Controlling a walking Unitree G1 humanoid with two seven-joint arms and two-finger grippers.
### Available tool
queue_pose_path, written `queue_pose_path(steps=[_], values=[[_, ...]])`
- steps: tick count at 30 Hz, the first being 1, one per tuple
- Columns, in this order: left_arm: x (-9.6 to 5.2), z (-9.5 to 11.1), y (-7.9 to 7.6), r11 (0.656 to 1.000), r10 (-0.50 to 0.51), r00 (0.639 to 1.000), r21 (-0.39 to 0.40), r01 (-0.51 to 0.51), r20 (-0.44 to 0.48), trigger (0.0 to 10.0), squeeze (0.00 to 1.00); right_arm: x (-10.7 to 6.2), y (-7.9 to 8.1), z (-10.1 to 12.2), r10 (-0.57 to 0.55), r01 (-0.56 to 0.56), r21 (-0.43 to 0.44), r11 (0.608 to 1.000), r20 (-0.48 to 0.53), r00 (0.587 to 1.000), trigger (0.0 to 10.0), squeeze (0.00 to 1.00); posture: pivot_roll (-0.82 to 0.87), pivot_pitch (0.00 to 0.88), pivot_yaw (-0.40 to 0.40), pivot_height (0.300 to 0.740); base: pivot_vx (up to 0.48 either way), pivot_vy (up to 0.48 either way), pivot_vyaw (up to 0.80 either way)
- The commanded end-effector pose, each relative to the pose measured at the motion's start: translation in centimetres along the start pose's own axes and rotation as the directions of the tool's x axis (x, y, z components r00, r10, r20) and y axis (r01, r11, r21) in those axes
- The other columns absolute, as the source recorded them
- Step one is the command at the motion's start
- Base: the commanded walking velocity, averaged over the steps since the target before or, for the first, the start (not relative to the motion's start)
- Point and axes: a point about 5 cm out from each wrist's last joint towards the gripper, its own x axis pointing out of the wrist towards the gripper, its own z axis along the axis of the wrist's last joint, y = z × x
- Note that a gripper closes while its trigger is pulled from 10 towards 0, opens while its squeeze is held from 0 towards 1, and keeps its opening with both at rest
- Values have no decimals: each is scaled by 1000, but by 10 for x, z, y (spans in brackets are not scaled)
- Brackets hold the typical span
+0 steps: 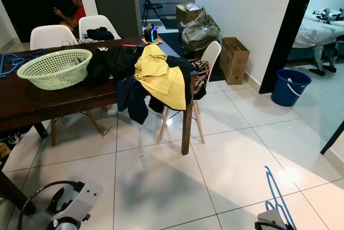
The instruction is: Hang hanger
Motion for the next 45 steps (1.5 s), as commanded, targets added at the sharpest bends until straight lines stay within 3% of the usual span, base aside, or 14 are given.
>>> queue_pose_path(steps=[1,10,24,34,45], values=[[0,-4,0,1000,-10,1000,12,11,-12,10000,0,0,1,-3,15,-15,-18,1000,-23,1000,10000,0,-38,0,3,740,0,0,0],[5,-6,1,1000,-19,999,18,20,-33,10000,0,0,5,-4,30,-31,-26,999,-57,998,10000,0,-29,0,-22,740,0,0,0],[13,4,3,1000,-14,1000,14,14,-20,10000,0,15,1,12,33,-35,-24,999,-57,998,10000,0,-46,0,-36,740,0,0,0],[10,1,2,1000,-10,1000,13,10,-14,10000,0,13,1,9,31,-32,-25,999,-58,998,10000,0,-39,0,-40,740,0,0,0],[-2,-15,-1,1000,-10,1000,15,10,-21,10000,0,2,7,-3,36,-38,-30,999,-70,997,10000,0,-41,0,-21,740,0,0,0]])
